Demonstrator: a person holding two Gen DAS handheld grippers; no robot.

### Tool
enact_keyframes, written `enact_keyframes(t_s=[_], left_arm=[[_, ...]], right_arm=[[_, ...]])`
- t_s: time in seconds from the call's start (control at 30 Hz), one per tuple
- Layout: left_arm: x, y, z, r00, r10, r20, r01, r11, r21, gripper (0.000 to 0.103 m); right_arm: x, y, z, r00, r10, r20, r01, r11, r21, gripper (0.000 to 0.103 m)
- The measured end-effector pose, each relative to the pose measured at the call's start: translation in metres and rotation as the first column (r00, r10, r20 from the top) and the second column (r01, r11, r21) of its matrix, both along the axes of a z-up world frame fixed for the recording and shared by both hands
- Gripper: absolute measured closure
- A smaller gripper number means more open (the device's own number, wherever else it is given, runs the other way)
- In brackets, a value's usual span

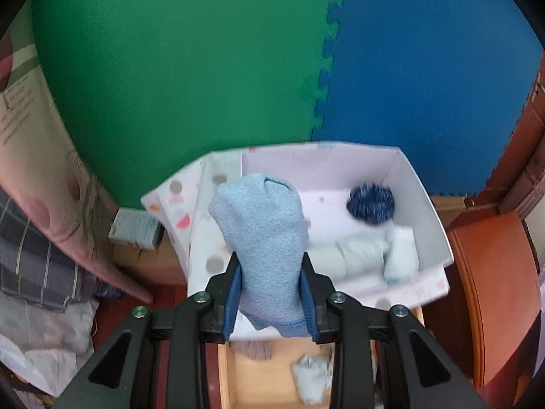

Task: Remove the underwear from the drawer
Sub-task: 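Carry the blue sock into the pink box and open the left gripper, then move the empty left gripper back over the drawer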

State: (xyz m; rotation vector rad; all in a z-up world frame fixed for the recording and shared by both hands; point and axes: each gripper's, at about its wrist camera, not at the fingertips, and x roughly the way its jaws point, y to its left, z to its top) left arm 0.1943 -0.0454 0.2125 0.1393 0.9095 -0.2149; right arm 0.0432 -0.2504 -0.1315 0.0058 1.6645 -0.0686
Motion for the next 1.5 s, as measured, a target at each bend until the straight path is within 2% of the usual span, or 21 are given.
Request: enact_keyframes(t_s=[0.13,0.27,0.53,0.73,1.0,1.27,1.5], left_arm=[[0.031,-0.008,-0.015,0.999,0.017,-0.038,-0.017,1.000,0.011,0.072],[0.051,-0.018,-0.041,0.996,0.019,-0.086,-0.017,1.000,0.022,0.072],[0.065,-0.029,-0.083,0.989,0.023,-0.149,-0.017,0.999,0.045,0.072],[0.069,-0.032,-0.098,0.984,0.029,-0.179,-0.020,0.999,0.051,0.071],[0.065,-0.030,-0.098,0.987,0.047,-0.153,-0.029,0.993,0.115,0.063],[0.050,-0.023,-0.077,0.990,0.011,-0.139,-0.003,0.998,0.058,0.059],[0.002,-0.005,-0.072,0.995,-0.004,-0.099,0.009,0.999,0.047,0.058]], right_arm=[[0.001,-0.006,0.004,1.000,0.000,0.002,0.000,1.000,0.002,0.058],[0.001,-0.006,0.004,1.000,0.002,0.002,-0.002,1.000,0.002,0.058],[0.000,-0.007,0.004,1.000,-0.003,0.002,0.003,1.000,0.002,0.058],[0.001,-0.007,0.004,1.000,-0.002,0.002,0.002,1.000,0.002,0.058],[0.001,-0.008,0.004,1.000,-0.004,0.002,0.004,1.000,0.001,0.058],[0.000,-0.007,0.004,1.000,-0.006,0.002,0.006,1.000,0.000,0.058],[0.000,-0.007,0.005,1.000,-0.009,0.002,0.009,1.000,0.000,0.058]])
